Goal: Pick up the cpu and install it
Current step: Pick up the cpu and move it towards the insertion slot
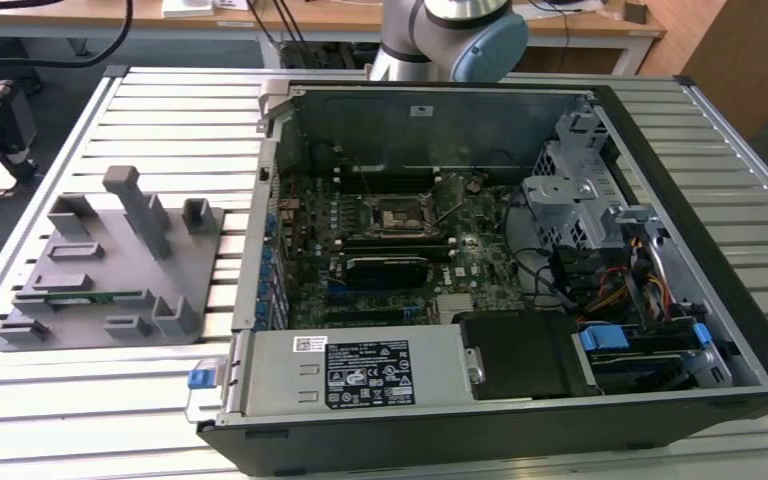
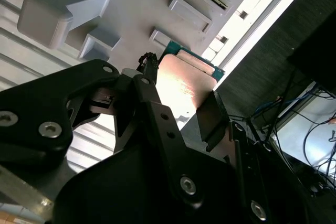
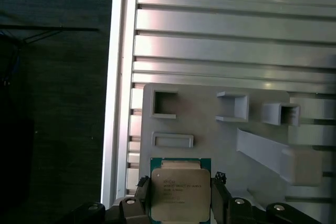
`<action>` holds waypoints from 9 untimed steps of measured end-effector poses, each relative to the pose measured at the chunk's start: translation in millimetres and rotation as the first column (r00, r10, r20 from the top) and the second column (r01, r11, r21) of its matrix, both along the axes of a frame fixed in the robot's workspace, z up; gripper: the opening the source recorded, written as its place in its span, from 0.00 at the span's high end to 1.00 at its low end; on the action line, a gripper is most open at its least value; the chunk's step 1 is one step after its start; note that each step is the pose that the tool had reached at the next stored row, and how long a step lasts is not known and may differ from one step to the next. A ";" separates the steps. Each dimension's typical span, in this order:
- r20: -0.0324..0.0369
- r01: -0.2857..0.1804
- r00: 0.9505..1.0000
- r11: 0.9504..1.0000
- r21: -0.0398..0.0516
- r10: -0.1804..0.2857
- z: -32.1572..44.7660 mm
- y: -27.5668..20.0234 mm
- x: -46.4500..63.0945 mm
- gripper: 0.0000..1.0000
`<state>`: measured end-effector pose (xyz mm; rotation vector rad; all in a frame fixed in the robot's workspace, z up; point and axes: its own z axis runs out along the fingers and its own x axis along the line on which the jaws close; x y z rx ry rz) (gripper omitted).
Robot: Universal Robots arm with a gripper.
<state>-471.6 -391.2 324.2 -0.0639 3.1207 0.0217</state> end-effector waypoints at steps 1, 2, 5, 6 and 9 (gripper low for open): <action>0.000 0.000 1.000 1.000 0.000 0.000 1.4 0.1 0.0 0.46; 0.000 0.000 1.000 1.000 0.000 0.000 2.9 0.2 0.0 0.46; 0.001 0.000 1.000 1.000 0.000 0.000 7.0 0.3 0.0 0.46; 0.001 0.000 1.000 1.000 0.000 0.000 8.2 0.3 0.0 0.46; 0.001 0.000 1.000 1.000 0.000 0.000 11.7 0.4 -0.1 0.46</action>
